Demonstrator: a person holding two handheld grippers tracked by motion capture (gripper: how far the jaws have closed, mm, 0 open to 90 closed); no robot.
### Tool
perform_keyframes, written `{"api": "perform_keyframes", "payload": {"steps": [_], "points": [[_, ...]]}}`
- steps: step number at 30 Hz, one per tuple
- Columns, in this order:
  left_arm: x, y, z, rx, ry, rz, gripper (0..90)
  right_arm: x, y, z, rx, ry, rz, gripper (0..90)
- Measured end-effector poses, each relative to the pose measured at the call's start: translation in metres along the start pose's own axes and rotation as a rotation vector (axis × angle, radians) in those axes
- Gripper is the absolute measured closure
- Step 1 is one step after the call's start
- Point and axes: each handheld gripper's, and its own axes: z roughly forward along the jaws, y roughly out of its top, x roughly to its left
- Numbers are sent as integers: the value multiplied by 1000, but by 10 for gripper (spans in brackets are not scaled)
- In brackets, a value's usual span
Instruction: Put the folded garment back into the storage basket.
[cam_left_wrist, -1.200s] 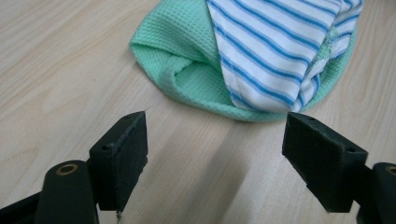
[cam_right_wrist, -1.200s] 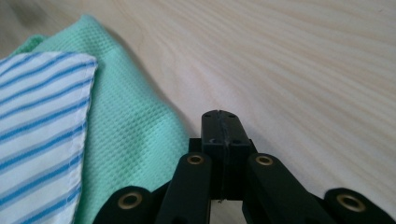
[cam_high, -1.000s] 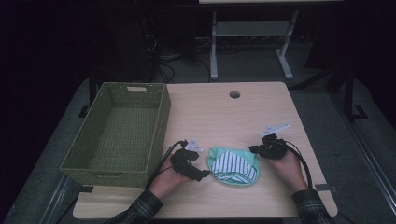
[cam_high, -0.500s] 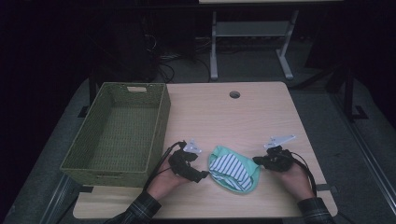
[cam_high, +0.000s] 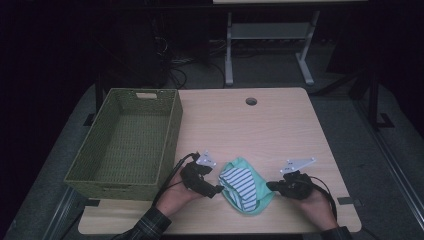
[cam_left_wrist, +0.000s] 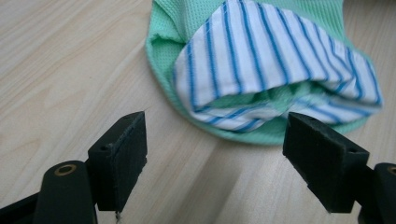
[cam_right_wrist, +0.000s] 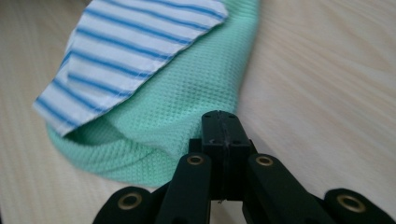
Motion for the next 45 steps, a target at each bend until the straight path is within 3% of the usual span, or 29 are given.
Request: {"api": "perform_keyframes", "payload": {"steps": [5,7,12,23,28,33,38,45], "points": [[-2,-1,-1,-3,-4,5,213,13,2,6,6,25,-32,898],[-3,0,-2,-5,-6,10,214,12,2,6,-3,19,-43,898],[-8,2,0,-9,-22,18,214,4,2,0,-15,-12,-15,885],[-21,9,10,14,-56,68,215,-28,-6,-12,-57,-191,48,595],[-25,10,15,30,-58,82,215,-44,-11,-14,-68,-241,122,420],[-27,10,23,52,-54,94,215,-58,-18,-14,-68,-307,157,282],[-29,9,30,85,-48,114,215,-65,-21,-15,-78,-331,192,217],[-30,7,37,112,-33,130,216,-67,-24,-13,-81,-360,187,180]]}}
